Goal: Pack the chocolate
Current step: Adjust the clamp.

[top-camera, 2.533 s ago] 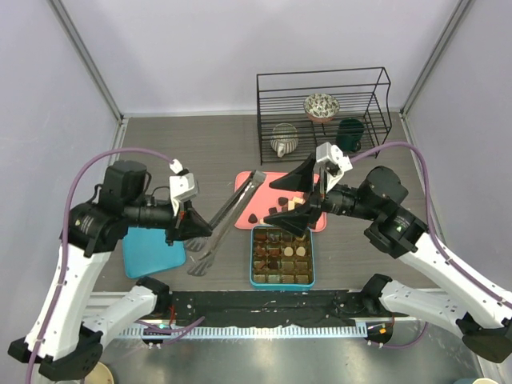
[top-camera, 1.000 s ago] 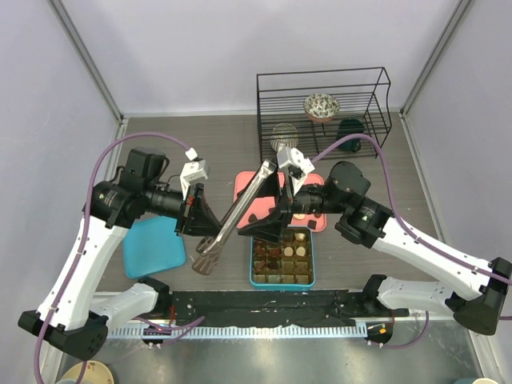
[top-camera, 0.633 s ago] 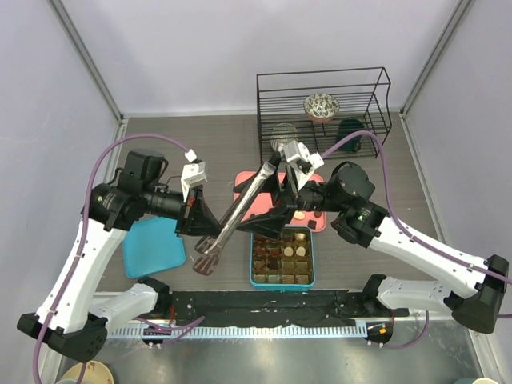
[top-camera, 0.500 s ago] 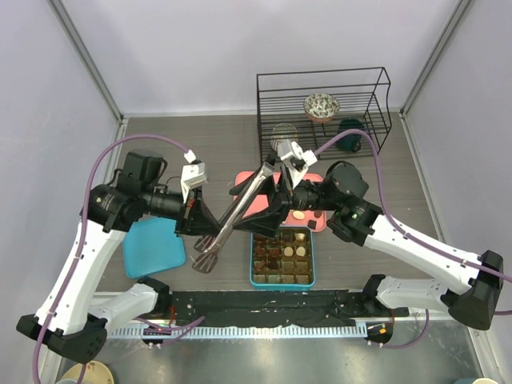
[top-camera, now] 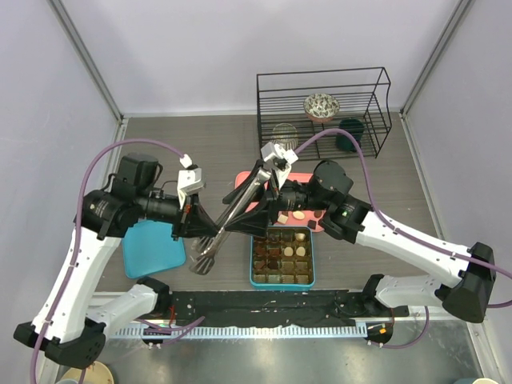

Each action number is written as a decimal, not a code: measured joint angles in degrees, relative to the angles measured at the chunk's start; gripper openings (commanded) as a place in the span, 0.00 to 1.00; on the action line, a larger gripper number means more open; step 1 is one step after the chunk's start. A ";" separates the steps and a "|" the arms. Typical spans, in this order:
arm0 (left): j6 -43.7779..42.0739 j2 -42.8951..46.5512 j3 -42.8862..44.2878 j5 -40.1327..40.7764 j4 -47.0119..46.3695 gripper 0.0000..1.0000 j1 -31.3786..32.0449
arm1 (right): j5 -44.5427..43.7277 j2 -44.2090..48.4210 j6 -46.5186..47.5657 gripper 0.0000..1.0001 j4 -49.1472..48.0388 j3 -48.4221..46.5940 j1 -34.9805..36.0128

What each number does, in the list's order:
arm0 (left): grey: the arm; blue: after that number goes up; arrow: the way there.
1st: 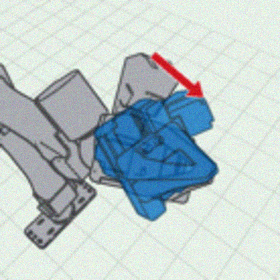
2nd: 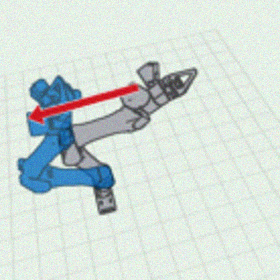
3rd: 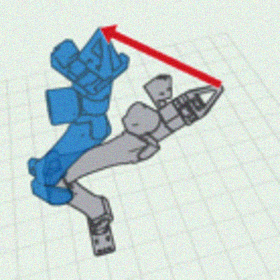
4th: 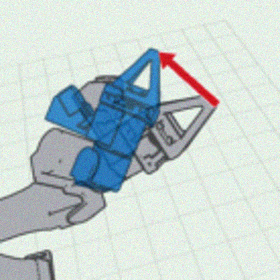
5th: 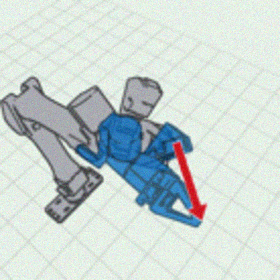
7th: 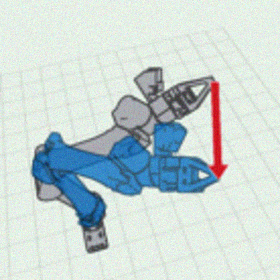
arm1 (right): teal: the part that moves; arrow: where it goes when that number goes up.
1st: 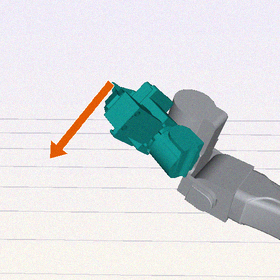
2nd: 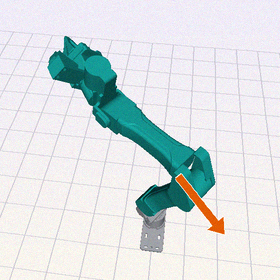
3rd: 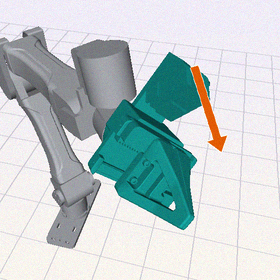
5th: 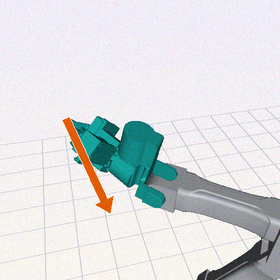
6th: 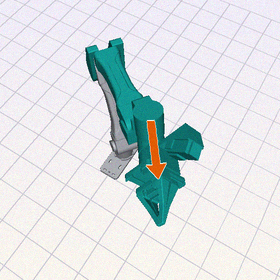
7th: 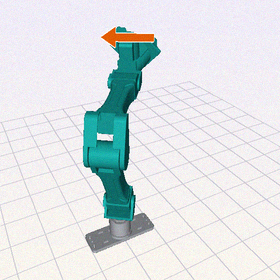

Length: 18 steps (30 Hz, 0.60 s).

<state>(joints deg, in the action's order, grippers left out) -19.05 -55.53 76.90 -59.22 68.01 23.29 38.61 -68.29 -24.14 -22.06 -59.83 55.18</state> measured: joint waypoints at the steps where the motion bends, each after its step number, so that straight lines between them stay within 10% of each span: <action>1: -0.11 0.15 0.00 0.13 0.00 0.00 0.00 | 0.00 0.00 0.02 0.78 0.07 -0.20 0.11; 10: -0.72 1.64 -0.46 3.61 -0.66 0.00 0.00 | -1.64 -0.83 0.00 0.74 0.17 -0.57 1.81; 18: -0.26 1.84 -0.50 5.25 -1.55 0.00 0.00 | -5.51 -1.95 -0.09 0.52 -0.76 0.04 2.91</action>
<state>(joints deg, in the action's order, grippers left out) -19.31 -53.69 76.40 -53.98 66.46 23.29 33.10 -70.24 -24.23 -22.83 -59.79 58.08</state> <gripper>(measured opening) 0.026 0.612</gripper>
